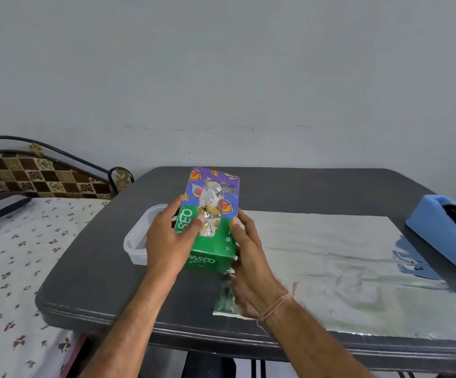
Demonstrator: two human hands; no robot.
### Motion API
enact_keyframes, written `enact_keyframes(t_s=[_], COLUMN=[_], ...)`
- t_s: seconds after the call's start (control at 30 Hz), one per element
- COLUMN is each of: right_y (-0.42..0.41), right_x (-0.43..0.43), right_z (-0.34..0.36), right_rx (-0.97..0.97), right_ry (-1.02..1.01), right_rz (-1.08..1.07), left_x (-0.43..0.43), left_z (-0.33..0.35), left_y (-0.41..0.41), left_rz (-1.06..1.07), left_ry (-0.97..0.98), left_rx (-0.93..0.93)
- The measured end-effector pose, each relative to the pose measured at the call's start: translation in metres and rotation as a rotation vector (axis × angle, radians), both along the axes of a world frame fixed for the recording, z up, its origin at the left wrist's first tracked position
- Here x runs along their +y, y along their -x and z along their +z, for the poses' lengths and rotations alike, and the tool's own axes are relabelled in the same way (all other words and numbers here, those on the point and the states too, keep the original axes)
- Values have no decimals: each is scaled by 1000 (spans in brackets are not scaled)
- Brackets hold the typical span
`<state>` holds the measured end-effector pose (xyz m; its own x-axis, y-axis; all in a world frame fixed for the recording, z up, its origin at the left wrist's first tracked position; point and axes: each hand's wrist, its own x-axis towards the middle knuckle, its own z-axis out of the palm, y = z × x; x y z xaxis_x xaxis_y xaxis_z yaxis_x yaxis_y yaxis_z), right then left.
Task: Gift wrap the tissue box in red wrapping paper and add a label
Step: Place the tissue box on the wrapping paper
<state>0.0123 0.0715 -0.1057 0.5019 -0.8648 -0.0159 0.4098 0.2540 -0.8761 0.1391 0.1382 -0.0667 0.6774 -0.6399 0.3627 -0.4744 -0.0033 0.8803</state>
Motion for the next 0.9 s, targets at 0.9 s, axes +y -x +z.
enact_keyframes(t_s=[0.9], right_y=[212], right_x=[-100], right_z=[-6], right_rx=[206], right_ry=[-164], right_rz=[-265], left_x=[-94], left_z=[-108], left_y=[41], left_rz=[-363], left_ry=[-797], left_rx=[-748])
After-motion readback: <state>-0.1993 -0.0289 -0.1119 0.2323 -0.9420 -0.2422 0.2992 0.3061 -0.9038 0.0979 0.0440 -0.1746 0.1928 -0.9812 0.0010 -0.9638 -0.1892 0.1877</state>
